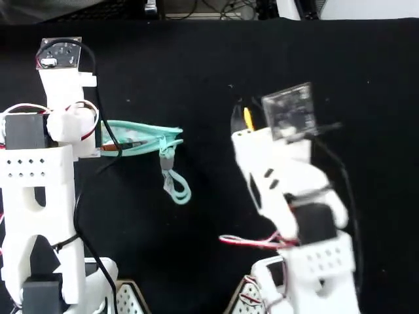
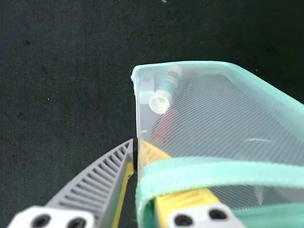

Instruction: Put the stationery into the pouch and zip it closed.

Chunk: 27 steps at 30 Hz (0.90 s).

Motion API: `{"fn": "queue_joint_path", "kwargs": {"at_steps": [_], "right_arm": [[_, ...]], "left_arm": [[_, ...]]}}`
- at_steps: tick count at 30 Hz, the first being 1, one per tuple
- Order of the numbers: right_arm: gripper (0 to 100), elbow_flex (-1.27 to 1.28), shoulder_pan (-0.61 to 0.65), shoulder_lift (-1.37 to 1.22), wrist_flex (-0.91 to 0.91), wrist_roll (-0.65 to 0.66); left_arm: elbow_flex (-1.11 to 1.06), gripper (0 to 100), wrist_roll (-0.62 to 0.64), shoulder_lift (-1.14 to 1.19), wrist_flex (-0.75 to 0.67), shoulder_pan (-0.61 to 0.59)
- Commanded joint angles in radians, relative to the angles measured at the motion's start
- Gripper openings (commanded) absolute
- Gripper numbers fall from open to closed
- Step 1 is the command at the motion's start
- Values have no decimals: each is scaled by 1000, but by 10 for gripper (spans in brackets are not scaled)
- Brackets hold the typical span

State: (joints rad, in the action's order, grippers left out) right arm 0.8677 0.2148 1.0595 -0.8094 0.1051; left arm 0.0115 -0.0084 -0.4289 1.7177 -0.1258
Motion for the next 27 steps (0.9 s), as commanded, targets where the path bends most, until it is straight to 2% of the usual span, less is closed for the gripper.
{"fn": "queue_joint_path", "kwargs": {"at_steps": [1, 5, 14, 20, 24, 27], "right_arm": [[172, 173, -20, -87, 169, 8], [191, 163, -20, -312, 282, 8], [191, -104, -68, -943, 440, 6], [191, -191, -107, -1059, 439, 9], [191, -191, -63, -1073, 442, 123], [191, -196, -43, -1102, 448, 161]], "left_arm": [[-1, 33, 0, -2, -11, 5], [-1, 33, 0, -2, -11, 5], [-8, 33, 0, -2, -11, 5], [-21, 33, 0, -2, -11, 5], [-21, 33, 0, -2, -11, 5], [-21, 33, 0, -2, -11, 5]]}}
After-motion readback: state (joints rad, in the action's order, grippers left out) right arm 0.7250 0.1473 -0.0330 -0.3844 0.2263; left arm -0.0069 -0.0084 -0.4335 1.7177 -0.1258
